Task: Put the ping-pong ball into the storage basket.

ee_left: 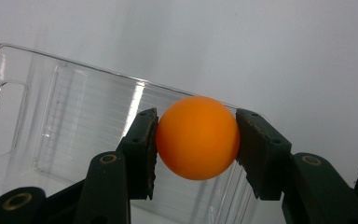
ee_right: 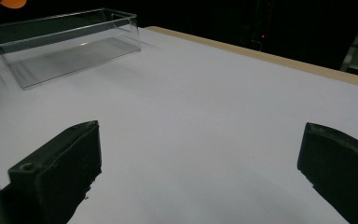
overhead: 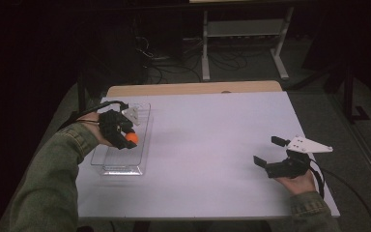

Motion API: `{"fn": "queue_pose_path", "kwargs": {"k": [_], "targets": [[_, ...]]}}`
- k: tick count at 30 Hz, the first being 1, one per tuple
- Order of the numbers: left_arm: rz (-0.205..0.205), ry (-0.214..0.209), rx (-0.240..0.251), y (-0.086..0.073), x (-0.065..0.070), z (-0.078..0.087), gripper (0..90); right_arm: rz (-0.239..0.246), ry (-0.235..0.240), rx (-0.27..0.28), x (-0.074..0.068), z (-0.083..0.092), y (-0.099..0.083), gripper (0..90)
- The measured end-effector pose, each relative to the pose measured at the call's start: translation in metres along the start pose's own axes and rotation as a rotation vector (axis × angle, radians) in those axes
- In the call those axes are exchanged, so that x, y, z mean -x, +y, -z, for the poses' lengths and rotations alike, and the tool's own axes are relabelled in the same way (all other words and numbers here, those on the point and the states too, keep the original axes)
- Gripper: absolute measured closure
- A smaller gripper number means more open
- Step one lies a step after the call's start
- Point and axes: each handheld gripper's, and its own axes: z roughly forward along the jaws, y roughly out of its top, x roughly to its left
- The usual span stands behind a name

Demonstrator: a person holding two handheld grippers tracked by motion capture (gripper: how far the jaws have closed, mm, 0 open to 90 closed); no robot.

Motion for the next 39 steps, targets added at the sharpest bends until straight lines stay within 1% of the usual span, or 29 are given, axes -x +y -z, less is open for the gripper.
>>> {"fn": "queue_pose_path", "kwargs": {"k": [6, 10, 13, 21, 23, 28, 32, 34, 39], "targets": [[-0.001, -0.01, -0.008, -0.001, 0.001, -0.008, 50.5, 0.004, 0.003, -0.004, 0.0, -0.001, 0.0, 0.0], [-0.004, -0.019, -0.023, -0.002, 0.003, -0.015, 50.5, 0.001, 0.005, -0.004, 0.0, -0.001, -0.001, 0.0], [0.004, -0.026, -0.018, -0.004, 0.003, -0.018, 50.5, 0.002, 0.005, -0.004, 0.001, -0.001, -0.001, 0.0], [0.005, -0.033, -0.017, -0.007, 0.003, -0.024, 50.5, 0.0, 0.005, -0.006, 0.0, -0.001, -0.001, 0.0], [0.003, -0.037, -0.023, -0.008, 0.003, -0.027, 50.5, 0.001, 0.005, -0.006, 0.0, -0.001, -0.001, 0.0], [0.023, -0.051, -0.021, -0.012, 0.003, -0.032, 50.5, 0.002, 0.006, -0.007, 0.0, -0.001, -0.001, 0.0], [0.027, -0.06, -0.027, -0.013, 0.004, -0.036, 50.5, 0.003, 0.006, -0.008, 0.001, -0.001, -0.001, 0.0], [0.021, -0.061, -0.036, -0.013, 0.005, -0.037, 50.5, 0.002, 0.007, -0.01, 0.0, -0.001, -0.001, 0.0], [0.031, -0.072, -0.035, -0.016, 0.004, -0.044, 50.6, 0.004, 0.009, -0.012, -0.001, -0.002, -0.001, 0.0]]}}
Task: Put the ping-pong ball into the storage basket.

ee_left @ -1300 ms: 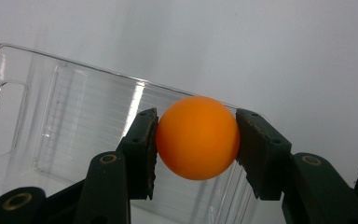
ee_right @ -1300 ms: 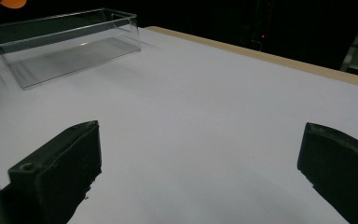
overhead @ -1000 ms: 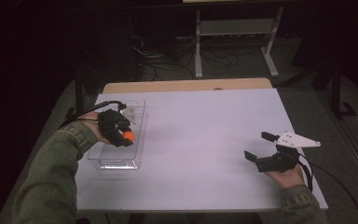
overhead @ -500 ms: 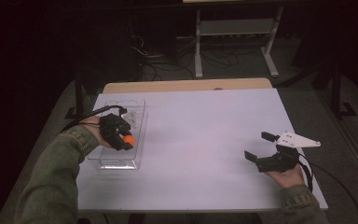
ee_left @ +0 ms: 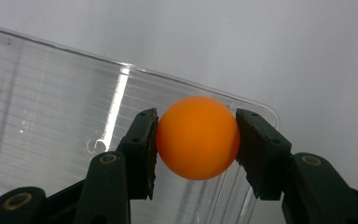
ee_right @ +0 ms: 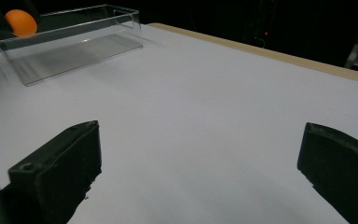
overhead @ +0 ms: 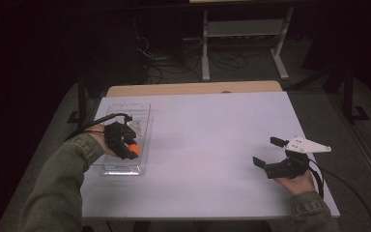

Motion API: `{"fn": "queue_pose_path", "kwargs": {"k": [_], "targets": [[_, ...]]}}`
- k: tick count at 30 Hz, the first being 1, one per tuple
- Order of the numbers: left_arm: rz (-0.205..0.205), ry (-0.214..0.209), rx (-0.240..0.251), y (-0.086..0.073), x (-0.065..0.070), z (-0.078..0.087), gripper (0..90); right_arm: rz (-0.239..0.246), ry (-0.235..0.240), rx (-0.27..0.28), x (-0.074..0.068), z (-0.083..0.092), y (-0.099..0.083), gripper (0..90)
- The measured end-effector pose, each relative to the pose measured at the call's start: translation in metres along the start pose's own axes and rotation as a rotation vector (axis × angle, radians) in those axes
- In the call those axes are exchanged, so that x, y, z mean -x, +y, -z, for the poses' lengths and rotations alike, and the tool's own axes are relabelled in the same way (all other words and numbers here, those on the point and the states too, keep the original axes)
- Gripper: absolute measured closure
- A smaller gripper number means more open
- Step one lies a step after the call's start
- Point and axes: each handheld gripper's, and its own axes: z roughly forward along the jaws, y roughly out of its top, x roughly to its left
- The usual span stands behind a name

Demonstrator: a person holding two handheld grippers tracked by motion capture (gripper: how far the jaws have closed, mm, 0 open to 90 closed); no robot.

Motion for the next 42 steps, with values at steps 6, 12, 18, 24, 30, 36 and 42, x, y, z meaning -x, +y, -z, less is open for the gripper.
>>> {"fn": "queue_pose_path", "kwargs": {"k": [6, 12, 18, 24, 30, 36, 42], "targets": [[0.017, -0.009, -0.002, -0.003, -0.001, -0.007, 50.5, 0.001, 0.001, -0.004, 0.0, 0.0, 0.0, 0.0], [0.017, -0.01, 0.0, -0.005, -0.002, -0.01, 50.5, 0.001, 0.001, -0.006, 0.0, -0.001, 0.0, 0.0], [0.02, -0.013, -0.002, -0.007, -0.001, -0.016, 50.5, 0.002, 0.0, -0.007, 0.0, -0.001, 0.0, 0.0], [0.022, -0.013, -0.012, -0.007, -0.002, -0.02, 50.5, 0.003, 0.0, -0.009, 0.0, -0.001, -0.001, 0.0], [0.029, -0.019, -0.005, -0.01, -0.003, -0.026, 50.5, 0.004, 0.0, -0.01, 0.0, -0.001, -0.001, 0.0], [0.03, -0.019, -0.019, -0.009, -0.002, -0.033, 50.5, 0.004, 0.0, -0.012, 0.0, -0.001, -0.001, 0.0], [0.024, -0.022, -0.02, -0.006, -0.003, -0.037, 50.5, 0.002, 0.001, -0.018, 0.0, -0.002, -0.001, 0.0]]}}
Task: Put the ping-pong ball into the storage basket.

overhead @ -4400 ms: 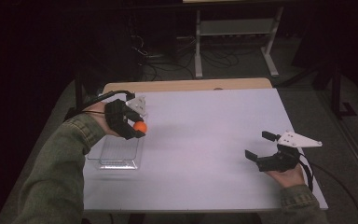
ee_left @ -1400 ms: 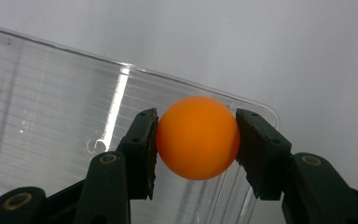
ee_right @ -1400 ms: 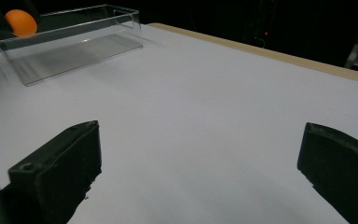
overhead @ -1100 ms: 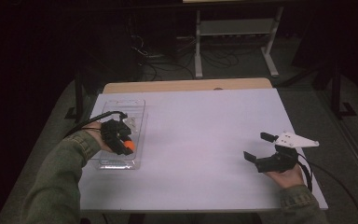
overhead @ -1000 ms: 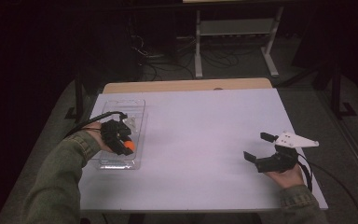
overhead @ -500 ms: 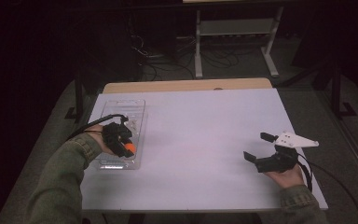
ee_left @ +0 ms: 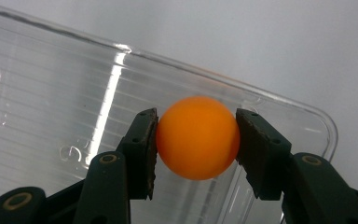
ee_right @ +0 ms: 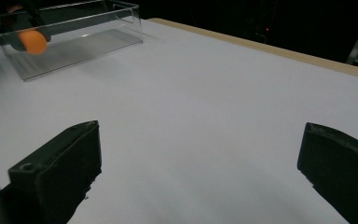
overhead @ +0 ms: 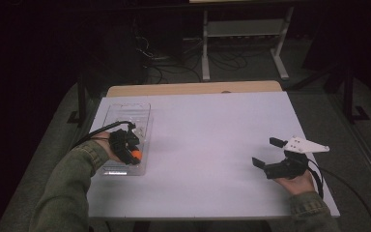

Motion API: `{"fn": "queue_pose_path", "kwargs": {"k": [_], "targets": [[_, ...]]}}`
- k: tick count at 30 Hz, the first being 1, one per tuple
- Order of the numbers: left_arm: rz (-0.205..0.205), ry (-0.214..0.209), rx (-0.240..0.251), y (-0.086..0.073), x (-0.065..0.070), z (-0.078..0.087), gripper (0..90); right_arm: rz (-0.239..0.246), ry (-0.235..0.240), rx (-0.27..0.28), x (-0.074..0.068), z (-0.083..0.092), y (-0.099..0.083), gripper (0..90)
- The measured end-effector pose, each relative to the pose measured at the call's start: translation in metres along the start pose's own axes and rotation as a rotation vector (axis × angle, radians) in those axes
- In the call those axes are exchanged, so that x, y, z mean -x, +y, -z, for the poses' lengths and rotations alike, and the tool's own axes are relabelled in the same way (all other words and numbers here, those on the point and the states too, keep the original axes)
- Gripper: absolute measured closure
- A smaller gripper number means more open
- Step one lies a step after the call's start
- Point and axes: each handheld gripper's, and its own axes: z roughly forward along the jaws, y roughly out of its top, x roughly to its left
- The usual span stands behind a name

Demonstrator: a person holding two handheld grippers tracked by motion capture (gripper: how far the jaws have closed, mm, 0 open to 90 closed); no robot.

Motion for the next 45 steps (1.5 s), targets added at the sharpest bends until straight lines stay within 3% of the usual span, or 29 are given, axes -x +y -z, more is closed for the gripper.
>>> {"fn": "queue_pose_path", "kwargs": {"k": [12, 16, 28, 30, 33, 40, 45], "targets": [[0.009, 0.019, -0.015, 0.0, 0.0, -0.003, 49.8, 0.002, 0.0, 0.001, 0.0, 0.0, 0.0, 0.0], [0.017, 0.027, -0.018, 0.0, -0.001, -0.002, 45.7, 0.0, 0.0, 0.001, 0.0, 0.0, 0.0, 0.0], [0.049, 0.047, 0.009, -0.004, -0.002, 0.006, 31.6, -0.002, 0.001, -0.005, 0.0, 0.0, 0.0, 0.0], [0.052, 0.063, 0.009, -0.004, -0.001, 0.008, 28.0, -0.001, 0.003, -0.007, 0.0, -0.001, 0.0, 0.0], [0.059, 0.096, 0.009, -0.003, -0.002, 0.009, 15.3, -0.002, 0.004, -0.01, 0.0, -0.001, -0.001, 0.0], [0.092, 0.108, 0.026, -0.005, -0.004, 0.013, 1.7, -0.005, 0.002, -0.012, 0.0, 0.0, -0.001, 0.0], [0.112, 0.156, 0.054, -0.007, -0.006, 0.019, 0.0, -0.007, 0.0, -0.013, 0.0, 0.001, -0.001, 0.0]]}}
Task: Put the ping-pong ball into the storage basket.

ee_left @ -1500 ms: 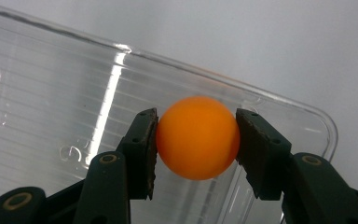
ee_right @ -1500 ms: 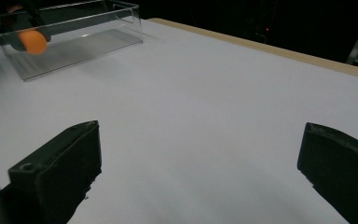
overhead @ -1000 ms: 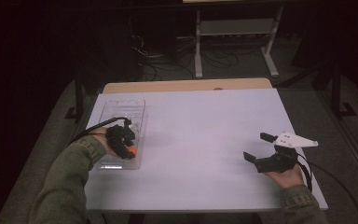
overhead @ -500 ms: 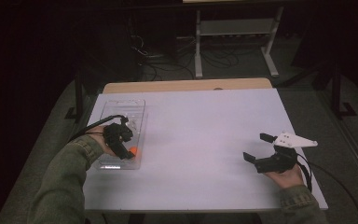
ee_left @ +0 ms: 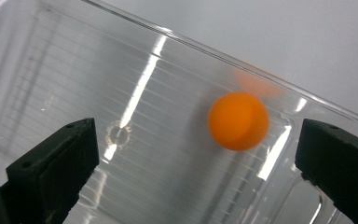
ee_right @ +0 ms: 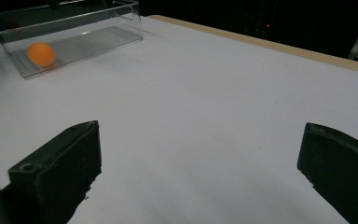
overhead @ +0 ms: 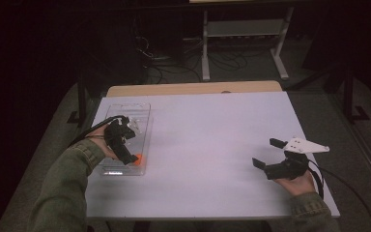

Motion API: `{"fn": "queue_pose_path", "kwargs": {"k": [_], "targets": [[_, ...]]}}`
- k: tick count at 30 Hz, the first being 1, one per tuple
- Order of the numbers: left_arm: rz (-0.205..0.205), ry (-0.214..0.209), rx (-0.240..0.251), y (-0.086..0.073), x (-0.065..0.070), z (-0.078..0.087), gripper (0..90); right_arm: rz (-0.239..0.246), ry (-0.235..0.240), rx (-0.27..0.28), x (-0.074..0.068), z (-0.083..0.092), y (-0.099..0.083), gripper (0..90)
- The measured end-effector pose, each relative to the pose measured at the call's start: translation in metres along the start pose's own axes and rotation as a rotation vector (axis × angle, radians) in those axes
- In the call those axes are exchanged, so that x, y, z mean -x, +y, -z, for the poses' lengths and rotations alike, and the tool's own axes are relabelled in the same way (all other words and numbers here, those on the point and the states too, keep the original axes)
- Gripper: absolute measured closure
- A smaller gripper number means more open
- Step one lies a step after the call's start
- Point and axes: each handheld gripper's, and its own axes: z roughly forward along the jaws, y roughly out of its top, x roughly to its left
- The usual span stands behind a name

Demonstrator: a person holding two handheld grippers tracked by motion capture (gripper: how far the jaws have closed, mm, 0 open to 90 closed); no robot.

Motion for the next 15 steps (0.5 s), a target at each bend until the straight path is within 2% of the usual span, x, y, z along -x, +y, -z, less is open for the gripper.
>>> {"fn": "queue_pose_path", "kwargs": {"k": [6, 10, 11, 12, 15], "targets": [[0.008, 0.003, 0.037, -0.002, -0.001, 0.007, 0.0, -0.003, 0.001, -0.003, 0.001, 0.0, -0.001, 0.0], [0.033, 0.004, 0.107, -0.006, 0.0, 0.013, 0.0, -0.003, -0.001, -0.003, 0.001, 0.0, -0.001, 0.0], [0.033, 0.004, 0.107, -0.006, 0.0, 0.013, 0.0, -0.003, -0.001, -0.003, 0.001, 0.0, -0.001, 0.0], [0.051, -0.004, 0.149, -0.009, 0.0, 0.014, 0.0, -0.003, -0.002, -0.002, 0.001, 0.0, -0.001, 0.0], [0.054, 0.004, 0.156, -0.013, 0.003, 0.014, 0.0, -0.005, -0.003, 0.001, 0.001, 0.001, 0.0, 0.0]]}}
